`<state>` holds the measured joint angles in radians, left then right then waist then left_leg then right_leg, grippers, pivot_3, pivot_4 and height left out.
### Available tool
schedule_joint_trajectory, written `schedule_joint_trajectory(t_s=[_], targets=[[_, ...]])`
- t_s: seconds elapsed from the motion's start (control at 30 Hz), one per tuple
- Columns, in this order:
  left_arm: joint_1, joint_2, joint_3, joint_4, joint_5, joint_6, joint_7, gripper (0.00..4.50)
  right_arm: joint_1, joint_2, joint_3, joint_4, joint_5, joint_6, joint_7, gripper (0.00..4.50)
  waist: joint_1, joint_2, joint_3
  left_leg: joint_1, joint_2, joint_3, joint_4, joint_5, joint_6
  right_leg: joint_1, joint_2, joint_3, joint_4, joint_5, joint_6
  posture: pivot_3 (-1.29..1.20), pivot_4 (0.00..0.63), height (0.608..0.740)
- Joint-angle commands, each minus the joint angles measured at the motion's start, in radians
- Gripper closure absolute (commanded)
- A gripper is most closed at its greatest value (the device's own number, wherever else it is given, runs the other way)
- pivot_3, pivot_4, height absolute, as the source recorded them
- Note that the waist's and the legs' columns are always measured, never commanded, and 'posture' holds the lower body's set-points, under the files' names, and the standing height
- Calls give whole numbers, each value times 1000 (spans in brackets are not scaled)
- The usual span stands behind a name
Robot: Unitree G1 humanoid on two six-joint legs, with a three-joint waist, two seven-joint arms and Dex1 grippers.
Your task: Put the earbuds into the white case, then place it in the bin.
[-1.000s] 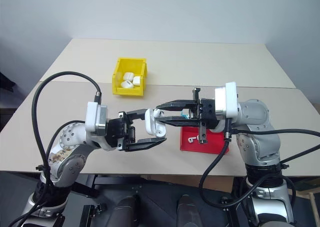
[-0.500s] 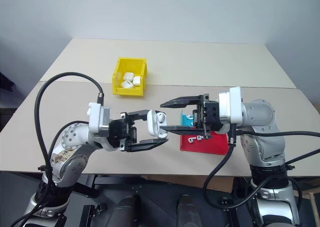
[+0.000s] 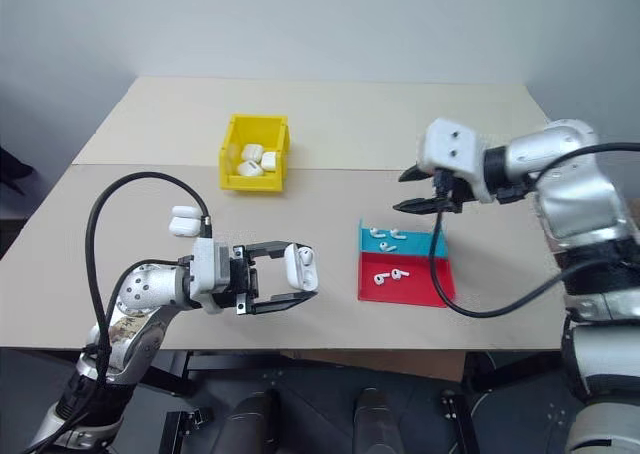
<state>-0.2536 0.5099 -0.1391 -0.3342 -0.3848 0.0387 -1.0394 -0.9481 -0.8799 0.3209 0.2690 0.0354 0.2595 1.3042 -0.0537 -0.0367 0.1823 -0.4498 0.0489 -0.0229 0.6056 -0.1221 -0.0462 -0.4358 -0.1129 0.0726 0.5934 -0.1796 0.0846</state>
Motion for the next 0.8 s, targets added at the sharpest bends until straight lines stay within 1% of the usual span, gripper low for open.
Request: schedule_joint_trajectory(t_s=[0.03,0.1,0.2,0.4,0.57,0.8], targets=[[6,0,11,-7,17,-28,21,1718,-74,36,87,100,-135,-46,11,1807,1,0,0,-2,0,0,0,1,1,-2,1,0,1,0,0,0,150,740],[10,2,9,-8,25,-31,26,1718,-100,55,132,162,-198,-90,20,1807,8,2,1,-5,0,-1,-1,5,8,-5,2,-1,2,0,0,0,150,740],[17,4,5,-15,34,-26,33,1718,-160,116,176,300,-280,-108,-16,1807,10,3,2,-6,0,-1,0,5,8,-5,2,-1,1,-1,1,0,150,740],[28,4,2,-25,38,-28,46,1718,-250,200,211,500,-357,-169,12,1807,11,3,2,-6,0,-2,1,5,8,-4,2,-2,2,-1,1,0,150,740],[43,4,2,-32,40,-37,51,1718,-282,231,213,570,-397,-194,25,1807,10,3,2,-6,0,-2,1,5,8,-4,2,-2,3,0,1,0,150,740],[51,-6,-6,-32,49,-40,63,1718,-284,270,208,622,-425,-210,35,1807,8,4,2,-5,1,-2,1,5,8,-4,2,-2,4,0,1,0,150,740]])
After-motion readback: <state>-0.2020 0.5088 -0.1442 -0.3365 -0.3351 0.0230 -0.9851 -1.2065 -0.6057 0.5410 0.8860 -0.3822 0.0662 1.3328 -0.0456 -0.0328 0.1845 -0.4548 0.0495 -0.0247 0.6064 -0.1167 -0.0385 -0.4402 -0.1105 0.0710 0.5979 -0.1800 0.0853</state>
